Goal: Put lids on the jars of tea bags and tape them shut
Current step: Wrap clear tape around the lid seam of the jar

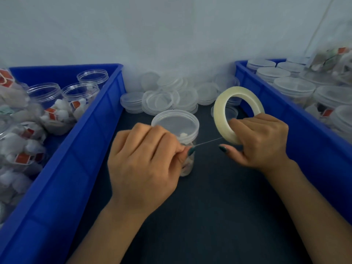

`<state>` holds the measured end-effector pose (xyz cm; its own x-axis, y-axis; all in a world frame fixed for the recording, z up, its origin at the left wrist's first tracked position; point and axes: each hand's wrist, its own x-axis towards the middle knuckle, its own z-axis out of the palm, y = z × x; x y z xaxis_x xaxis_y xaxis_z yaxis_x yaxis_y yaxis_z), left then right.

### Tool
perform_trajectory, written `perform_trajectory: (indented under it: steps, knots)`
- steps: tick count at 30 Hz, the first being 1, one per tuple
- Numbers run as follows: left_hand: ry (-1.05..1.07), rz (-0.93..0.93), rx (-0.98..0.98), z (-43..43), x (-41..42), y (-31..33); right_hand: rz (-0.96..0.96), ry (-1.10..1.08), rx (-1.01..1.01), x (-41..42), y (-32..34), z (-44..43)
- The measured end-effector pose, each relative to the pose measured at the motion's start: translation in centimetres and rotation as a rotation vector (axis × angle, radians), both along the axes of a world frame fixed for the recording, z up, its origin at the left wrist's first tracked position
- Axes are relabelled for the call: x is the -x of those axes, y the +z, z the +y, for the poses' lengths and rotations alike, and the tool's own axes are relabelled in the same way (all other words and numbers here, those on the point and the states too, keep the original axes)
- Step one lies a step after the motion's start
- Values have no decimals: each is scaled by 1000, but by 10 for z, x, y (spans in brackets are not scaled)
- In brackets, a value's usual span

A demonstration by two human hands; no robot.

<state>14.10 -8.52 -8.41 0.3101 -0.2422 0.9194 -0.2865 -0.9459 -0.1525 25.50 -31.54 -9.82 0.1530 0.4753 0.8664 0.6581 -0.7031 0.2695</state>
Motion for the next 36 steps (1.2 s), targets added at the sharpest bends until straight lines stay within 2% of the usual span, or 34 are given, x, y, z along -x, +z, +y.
perform_trajectory:
  steps: [7, 11, 23, 28, 30, 33, 36]
  knots:
    - [102, 243, 165, 16, 29, -12, 79, -70, -37, -5, -9, 1]
    - [106, 271, 264, 19, 25, -12, 98, -71, -85, -2, -7, 5]
    - [55, 330, 388, 20, 10, -17, 105, -116, -91, -1, -4, 10]
    - [96, 588, 560, 20, 5, -17, 127, -122, -101, -1, -5, 12]
    - [-23, 694, 638, 24, 0, -20, 126, -112, -104, -1, -6, 13]
    - [-370, 866, 778, 27, -13, -20, 127, -101, -101, -1, -7, 14]
    - [-577, 904, 880, 27, -27, -18, 130, -105, -108, -1, -7, 13]
